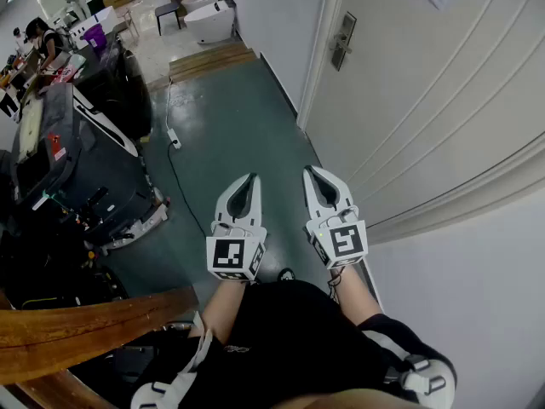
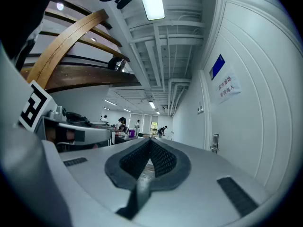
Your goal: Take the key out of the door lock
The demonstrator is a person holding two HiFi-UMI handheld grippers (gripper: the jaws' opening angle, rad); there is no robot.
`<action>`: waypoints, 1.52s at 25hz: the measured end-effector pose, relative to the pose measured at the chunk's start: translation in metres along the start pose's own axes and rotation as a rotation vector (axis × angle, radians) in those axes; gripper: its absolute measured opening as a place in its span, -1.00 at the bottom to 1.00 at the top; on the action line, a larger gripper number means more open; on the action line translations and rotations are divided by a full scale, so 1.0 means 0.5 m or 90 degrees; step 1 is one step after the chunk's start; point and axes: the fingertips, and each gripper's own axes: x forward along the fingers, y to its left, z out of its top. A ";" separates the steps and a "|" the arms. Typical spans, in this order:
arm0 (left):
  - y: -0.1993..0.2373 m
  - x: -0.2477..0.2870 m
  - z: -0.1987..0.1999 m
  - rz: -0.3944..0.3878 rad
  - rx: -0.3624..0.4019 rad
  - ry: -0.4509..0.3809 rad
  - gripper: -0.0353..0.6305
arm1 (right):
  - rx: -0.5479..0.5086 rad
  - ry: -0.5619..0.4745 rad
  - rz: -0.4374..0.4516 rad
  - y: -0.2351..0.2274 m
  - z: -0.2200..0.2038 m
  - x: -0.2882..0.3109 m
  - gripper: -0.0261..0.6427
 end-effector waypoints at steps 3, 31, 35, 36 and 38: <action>-0.012 -0.009 -0.009 0.000 0.000 0.011 -0.82 | 0.010 0.017 0.003 0.010 -0.010 -0.014 -0.90; -0.117 0.092 -0.174 0.015 -0.012 0.121 -0.82 | 0.142 0.052 0.003 -0.173 -0.181 -0.057 -0.33; -0.103 0.142 -0.195 0.008 -0.022 0.123 -0.82 | 0.150 0.071 0.002 -0.200 -0.209 -0.020 -0.33; -0.096 0.156 -0.197 0.006 -0.023 0.121 -0.82 | 0.147 0.074 0.000 -0.206 -0.212 -0.011 -0.33; -0.078 0.180 -0.194 0.004 -0.023 0.115 -0.82 | 0.144 0.075 -0.004 -0.216 -0.214 0.009 -0.33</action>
